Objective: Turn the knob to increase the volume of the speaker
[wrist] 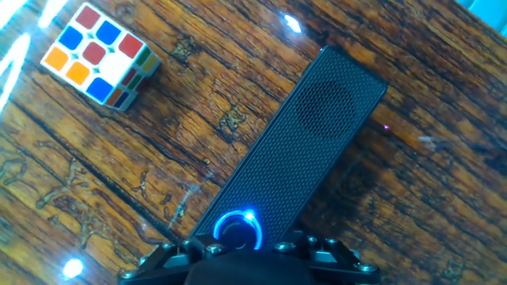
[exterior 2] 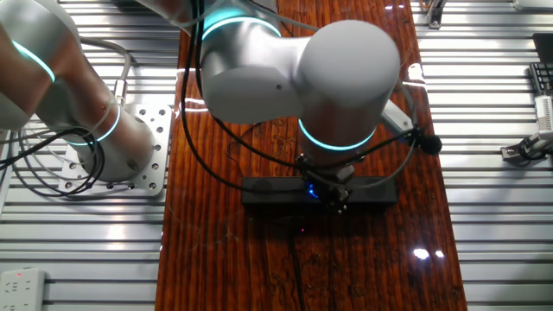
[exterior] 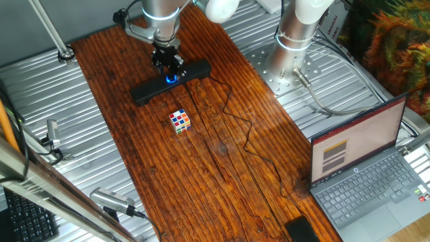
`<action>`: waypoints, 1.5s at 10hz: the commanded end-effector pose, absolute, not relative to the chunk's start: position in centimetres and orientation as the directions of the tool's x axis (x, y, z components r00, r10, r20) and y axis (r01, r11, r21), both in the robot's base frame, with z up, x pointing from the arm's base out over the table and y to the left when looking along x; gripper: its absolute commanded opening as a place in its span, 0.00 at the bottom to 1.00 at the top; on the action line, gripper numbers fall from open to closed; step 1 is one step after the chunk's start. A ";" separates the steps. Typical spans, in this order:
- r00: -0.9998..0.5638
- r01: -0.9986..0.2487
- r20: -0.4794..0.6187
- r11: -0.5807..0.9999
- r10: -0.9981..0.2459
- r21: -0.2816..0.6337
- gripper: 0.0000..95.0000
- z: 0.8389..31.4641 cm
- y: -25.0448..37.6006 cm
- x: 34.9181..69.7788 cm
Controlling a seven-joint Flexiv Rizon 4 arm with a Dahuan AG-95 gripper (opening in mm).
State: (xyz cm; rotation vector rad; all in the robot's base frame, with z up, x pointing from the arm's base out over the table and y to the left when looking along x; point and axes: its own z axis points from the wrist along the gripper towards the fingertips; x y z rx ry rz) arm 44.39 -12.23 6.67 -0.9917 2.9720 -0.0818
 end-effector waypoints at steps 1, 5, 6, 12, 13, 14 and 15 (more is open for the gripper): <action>-0.805 -0.593 0.014 0.803 -0.593 -0.053 0.60 8.2 -12.2 44.0; -0.836 -0.548 -0.007 0.836 -0.549 -0.037 0.60 11.4 -11.8 44.0; -0.835 -0.549 -0.011 0.835 -0.550 -0.031 0.60 11.7 -11.8 44.2; -0.273 -0.961 0.118 0.267 -0.955 -0.068 0.60 12.7 -11.6 45.5; -0.207 -0.978 0.138 0.199 -0.969 -0.069 0.60 12.8 -11.6 45.5; -0.088 -0.995 0.150 0.080 -0.985 -0.060 0.60 12.8 -11.6 45.5; 0.033 -0.998 0.155 -0.041 -0.987 -0.046 0.60 12.8 -11.6 45.5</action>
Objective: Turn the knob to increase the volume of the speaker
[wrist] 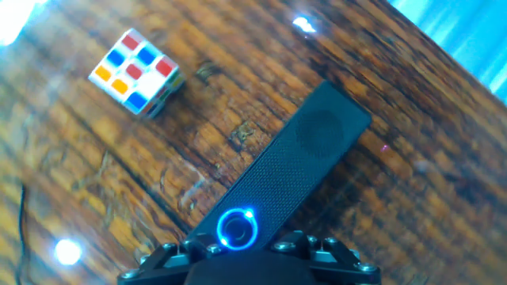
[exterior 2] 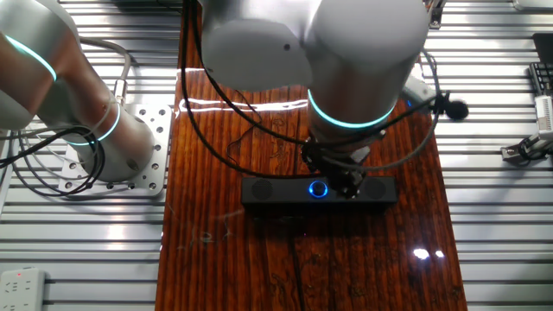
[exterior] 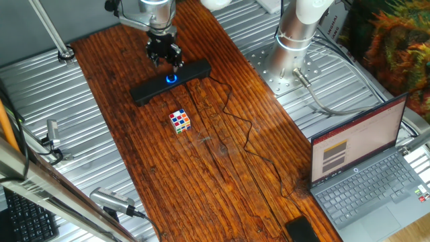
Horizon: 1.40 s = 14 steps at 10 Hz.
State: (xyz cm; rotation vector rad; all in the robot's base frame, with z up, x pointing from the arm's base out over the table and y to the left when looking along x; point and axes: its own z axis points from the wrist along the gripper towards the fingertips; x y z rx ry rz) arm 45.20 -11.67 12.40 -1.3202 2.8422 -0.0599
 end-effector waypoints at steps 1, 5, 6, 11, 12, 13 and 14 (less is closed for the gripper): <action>0.185 -0.980 0.164 -0.194 -0.969 -0.042 0.60 12.8 -11.6 45.5; 0.599 -0.796 0.112 -0.605 -0.793 -0.029 0.60 12.7 -11.6 45.5; 0.645 -0.758 0.097 -0.651 -0.758 -0.036 0.60 12.5 -11.6 45.0; 0.703 -0.706 0.077 -0.707 -0.707 -0.045 0.60 12.0 -11.5 43.7; 0.694 -0.714 0.082 -0.698 -0.715 -0.049 0.60 11.9 -11.5 43.4; 0.686 -0.721 0.082 -0.691 -0.723 -0.051 0.60 11.9 -11.5 43.3; 0.681 -0.726 0.080 -0.686 -0.728 -0.053 0.60 11.9 -11.5 43.3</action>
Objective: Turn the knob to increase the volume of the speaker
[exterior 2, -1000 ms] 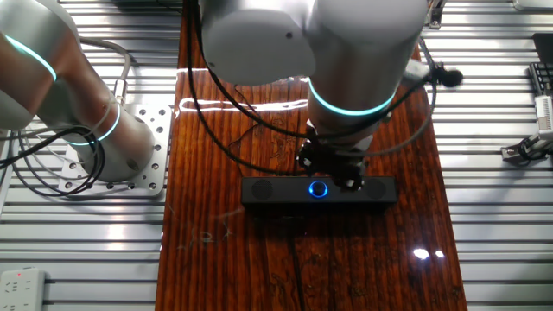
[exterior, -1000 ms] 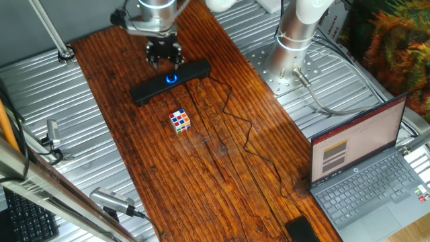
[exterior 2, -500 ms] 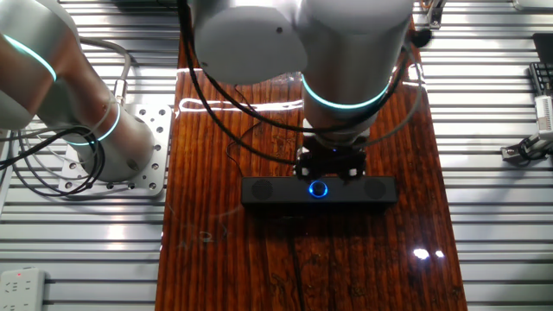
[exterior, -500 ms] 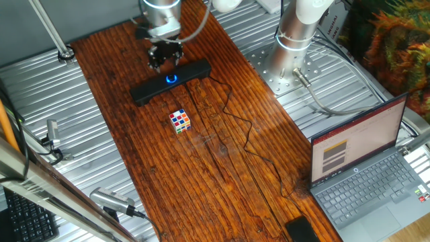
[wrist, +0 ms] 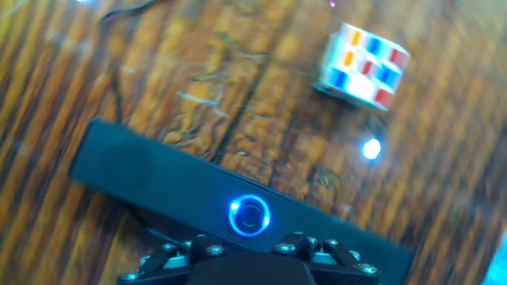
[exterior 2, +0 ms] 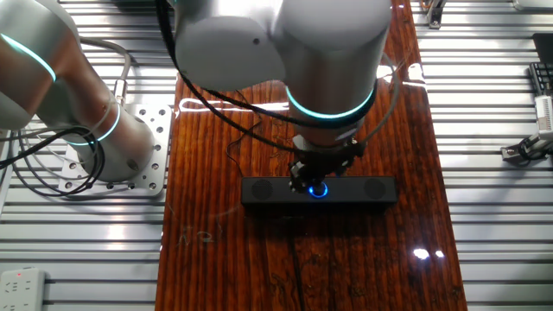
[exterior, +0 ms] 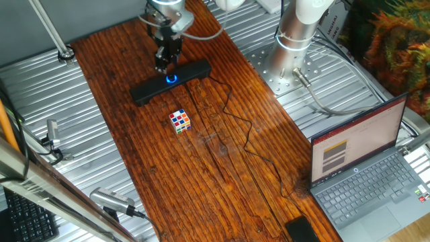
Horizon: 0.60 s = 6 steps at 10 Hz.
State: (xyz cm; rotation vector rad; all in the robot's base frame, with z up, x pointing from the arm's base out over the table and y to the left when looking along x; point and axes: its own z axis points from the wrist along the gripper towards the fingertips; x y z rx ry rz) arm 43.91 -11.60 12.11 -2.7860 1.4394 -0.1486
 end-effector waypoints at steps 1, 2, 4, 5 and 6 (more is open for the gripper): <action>0.677 -0.730 0.078 -0.681 -0.732 -0.054 0.60 11.9 -11.5 43.2; 0.672 -0.735 0.080 -0.676 -0.736 -0.054 0.40 11.8 -11.5 43.1; 0.664 -0.742 0.078 -0.668 -0.744 -0.054 0.40 11.7 -11.5 43.1; 0.656 -0.749 0.076 -0.660 -0.751 -0.055 0.40 11.7 -11.5 43.1; 0.649 -0.755 0.074 -0.653 -0.757 -0.056 0.40 11.7 -11.5 43.1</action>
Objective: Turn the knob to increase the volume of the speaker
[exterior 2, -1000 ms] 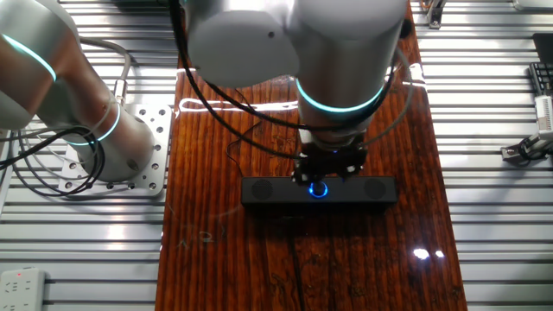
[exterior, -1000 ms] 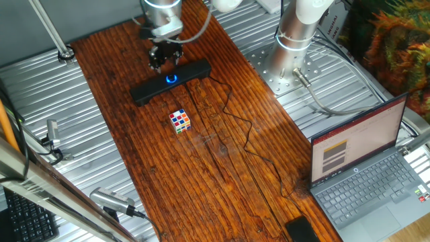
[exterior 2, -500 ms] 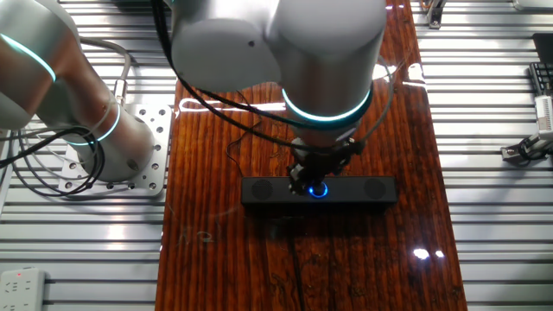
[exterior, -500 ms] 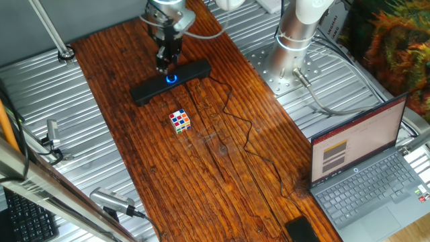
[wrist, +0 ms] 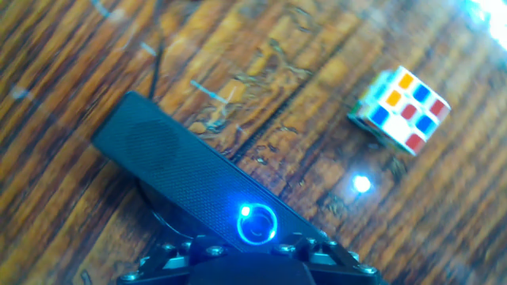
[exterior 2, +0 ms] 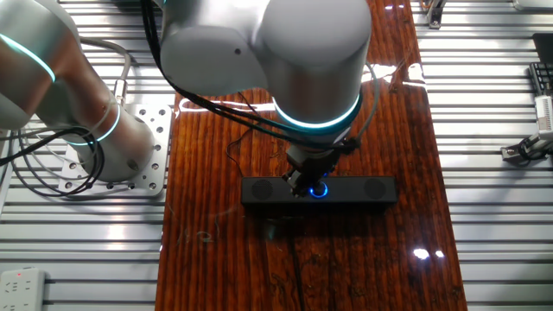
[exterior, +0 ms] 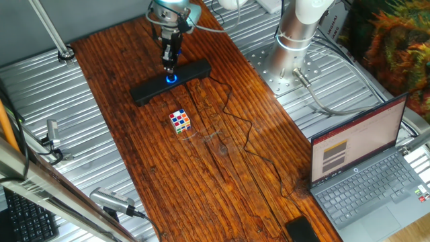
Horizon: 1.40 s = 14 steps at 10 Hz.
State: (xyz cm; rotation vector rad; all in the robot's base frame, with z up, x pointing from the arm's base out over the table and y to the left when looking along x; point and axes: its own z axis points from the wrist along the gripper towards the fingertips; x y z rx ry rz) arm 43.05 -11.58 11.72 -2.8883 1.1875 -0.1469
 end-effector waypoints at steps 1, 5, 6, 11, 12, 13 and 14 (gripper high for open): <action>0.645 -0.759 0.076 -0.649 -0.761 -0.055 0.60 11.7 -11.5 43.1; 0.651 -0.754 0.084 -0.655 -0.754 -0.039 0.60 11.3 -11.6 43.2; 0.649 -0.756 0.083 -0.653 -0.756 -0.039 0.60 11.1 -11.6 43.2; 0.630 -0.773 0.075 -0.633 -0.773 -0.032 0.60 10.9 -11.6 43.2; 0.627 -0.776 0.072 -0.630 -0.776 -0.034 0.60 10.9 -11.6 43.1; 0.615 -0.785 0.071 -0.618 -0.785 -0.035 0.60 11.0 -11.6 43.1; 0.619 -0.783 0.069 -0.622 -0.783 -0.035 0.60 11.0 -11.6 43.1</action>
